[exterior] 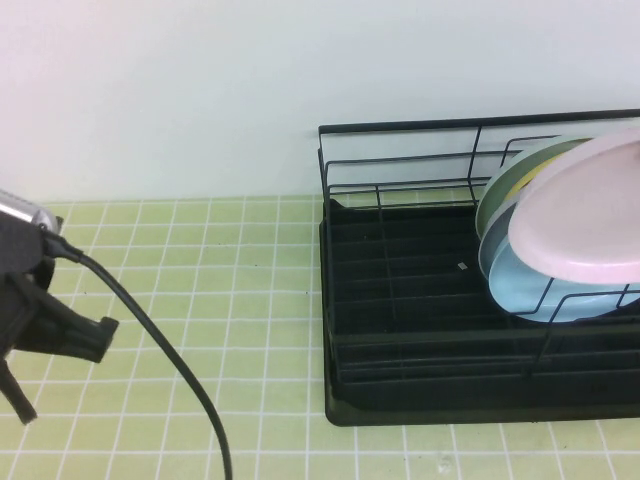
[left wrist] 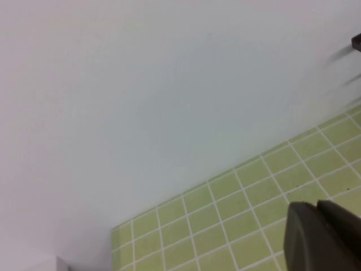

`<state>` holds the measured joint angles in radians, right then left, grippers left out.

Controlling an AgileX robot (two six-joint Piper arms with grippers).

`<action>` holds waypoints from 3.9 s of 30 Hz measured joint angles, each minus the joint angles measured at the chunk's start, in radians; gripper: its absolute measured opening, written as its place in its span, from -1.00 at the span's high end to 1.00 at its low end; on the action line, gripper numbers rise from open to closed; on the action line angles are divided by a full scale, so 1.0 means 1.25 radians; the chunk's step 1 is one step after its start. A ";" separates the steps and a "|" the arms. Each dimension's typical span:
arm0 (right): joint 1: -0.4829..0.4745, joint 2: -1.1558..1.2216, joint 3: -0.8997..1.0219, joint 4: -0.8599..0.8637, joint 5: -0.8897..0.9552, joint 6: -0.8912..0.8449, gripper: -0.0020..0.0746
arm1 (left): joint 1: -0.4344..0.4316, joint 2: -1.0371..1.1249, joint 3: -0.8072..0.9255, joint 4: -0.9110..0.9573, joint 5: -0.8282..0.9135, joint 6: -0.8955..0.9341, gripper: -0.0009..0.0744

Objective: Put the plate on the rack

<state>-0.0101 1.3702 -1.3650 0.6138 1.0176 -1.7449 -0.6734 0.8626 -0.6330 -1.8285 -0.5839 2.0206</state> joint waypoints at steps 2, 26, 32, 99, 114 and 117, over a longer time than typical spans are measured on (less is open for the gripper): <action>0.000 0.017 0.000 0.000 -0.016 -0.007 0.68 | 0.000 0.000 0.000 0.005 0.026 0.000 0.98; 0.000 0.079 0.000 -0.066 -0.052 -0.041 0.69 | 0.000 -0.002 0.000 0.009 0.114 0.000 0.98; 0.000 0.079 0.000 -0.058 -0.067 -0.041 0.69 | 0.000 -0.002 0.000 0.009 0.123 0.000 0.98; 0.000 -0.300 0.003 0.549 -0.341 0.157 0.93 | -0.001 -0.168 0.001 -0.005 0.172 -0.008 0.98; 0.000 -0.708 0.518 0.465 -0.338 0.301 0.95 | -0.001 -0.381 0.173 -0.005 0.295 0.007 0.98; 0.000 -0.766 0.631 0.465 -0.338 0.302 0.95 | -0.001 -0.383 0.211 -0.005 0.272 -0.002 0.98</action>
<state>-0.0101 0.4122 -0.5763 1.1956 0.5952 -1.3677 -0.6752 0.3840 -0.3694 -1.8343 -0.2442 2.0177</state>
